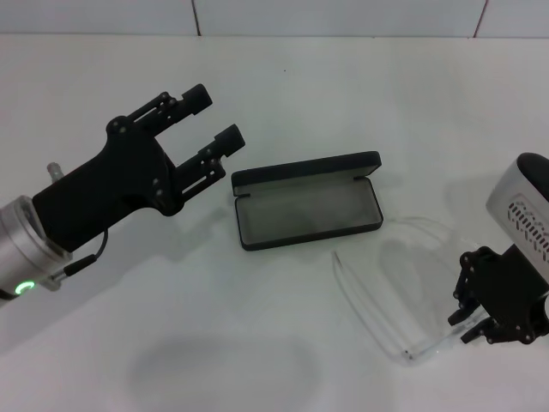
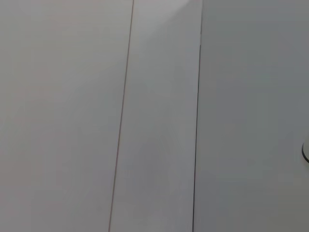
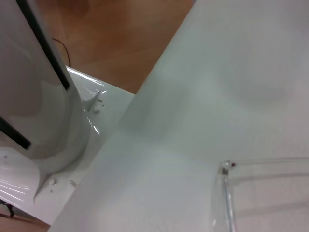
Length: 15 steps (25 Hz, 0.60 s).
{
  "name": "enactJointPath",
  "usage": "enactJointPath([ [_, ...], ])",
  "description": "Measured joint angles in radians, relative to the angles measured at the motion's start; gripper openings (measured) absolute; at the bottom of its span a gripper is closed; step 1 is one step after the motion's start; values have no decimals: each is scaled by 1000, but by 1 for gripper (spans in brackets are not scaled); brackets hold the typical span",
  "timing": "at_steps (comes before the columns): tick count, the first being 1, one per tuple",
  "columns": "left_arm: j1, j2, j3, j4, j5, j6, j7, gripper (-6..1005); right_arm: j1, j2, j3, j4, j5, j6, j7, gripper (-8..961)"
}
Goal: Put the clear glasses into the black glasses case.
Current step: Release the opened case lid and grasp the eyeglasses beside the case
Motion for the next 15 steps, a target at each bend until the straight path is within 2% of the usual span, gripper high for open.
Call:
enactJointPath([
  [7,7,1,0,0,2,34,-16,640,-6,-3,39,-16,12,-41,-1,144],
  [15,14,2,0,-2,3,76,-35,640,-41,-6,264,-62,145,-172,-120,97],
])
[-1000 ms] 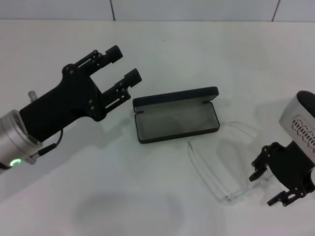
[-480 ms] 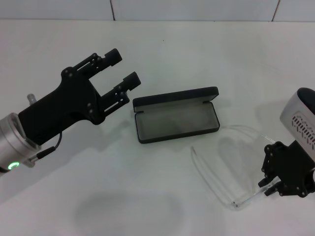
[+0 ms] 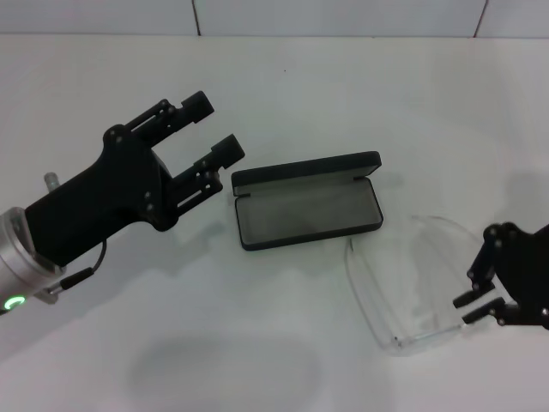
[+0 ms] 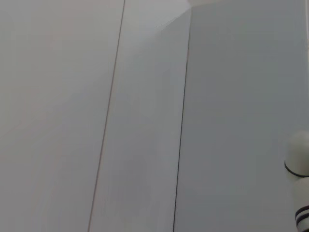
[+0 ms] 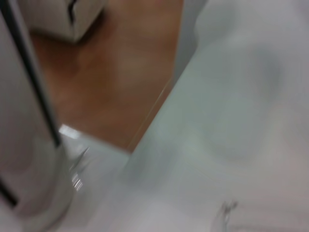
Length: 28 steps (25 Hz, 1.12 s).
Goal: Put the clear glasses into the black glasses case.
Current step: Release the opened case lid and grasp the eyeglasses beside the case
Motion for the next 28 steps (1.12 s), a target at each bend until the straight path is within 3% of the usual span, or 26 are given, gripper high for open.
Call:
enactJointPath([
  [5,-4,0,11,0,20,28,0,640,-49,3,86,28,107,4,-85,101],
  [11,-6,0,8,0,21,30,1,640,-53,5,61,37,86,27,-27,105],
  [16,-6,1,8,0,22,30,0,640,-33,4,-22,-3,24,50,77,108],
  [28,-8,4,7,-25,23,25,0,639,-12,7,-153,-29,-69,75,108,454],
])
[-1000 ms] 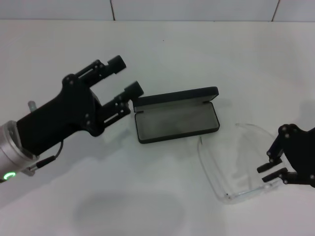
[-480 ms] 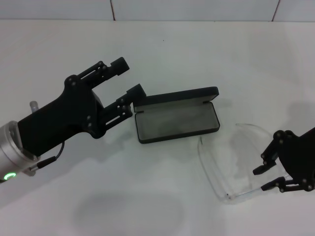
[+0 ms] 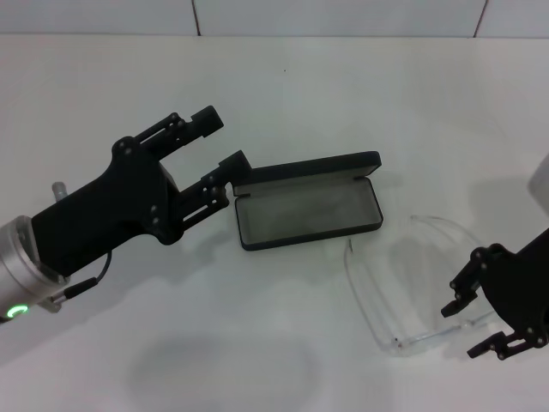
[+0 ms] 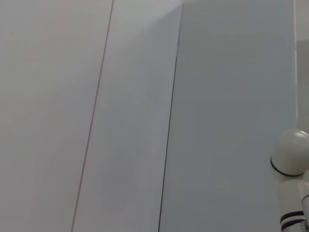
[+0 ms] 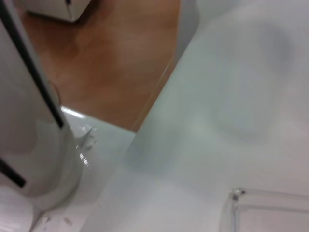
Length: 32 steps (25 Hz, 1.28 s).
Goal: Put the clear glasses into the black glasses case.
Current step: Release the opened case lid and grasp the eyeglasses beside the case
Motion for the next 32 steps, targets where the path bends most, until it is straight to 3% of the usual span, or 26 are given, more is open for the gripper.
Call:
enactJointPath([
  [13,1,-1,-2,-4,0,-5,8,639,11,-1,-177,56,-78,154,38,441],
  [24,-7,-3,-4,-10,0,-9,10,639,26,-1,-195,93,-105,157,39,319],
  [32,-11,-4,-3,-13,0,-8,10,638,26,-4,-127,94,-70,154,30,186],
])
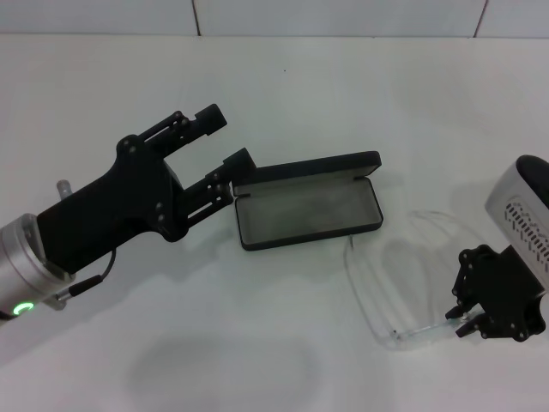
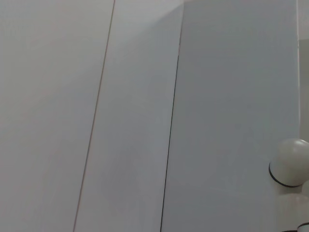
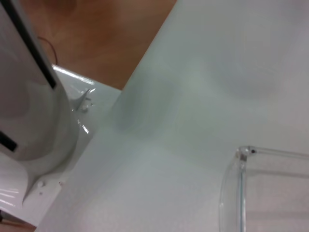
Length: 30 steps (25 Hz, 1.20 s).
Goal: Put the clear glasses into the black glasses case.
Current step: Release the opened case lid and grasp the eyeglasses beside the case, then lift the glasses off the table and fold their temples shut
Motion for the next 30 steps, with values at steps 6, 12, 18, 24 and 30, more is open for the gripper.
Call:
enactJointPath([
  [6,1,0,2,0,0,0,0,638,-19,0,54,-15,20,-18,-37,137],
  [12,3,-2,4,-2,0,5,0,638,-61,-1,298,17,196,-124,-223,121],
  [18,-1,-4,5,-4,0,8,0,638,-109,-1,434,172,361,-119,-401,120],
  [24,-41,-5,7,-35,-2,8,0,638,-144,0,478,445,597,-97,-687,120],
  [30,-136,-5,29,-97,10,8,0,638,-125,4,467,634,714,-62,-857,121],
])
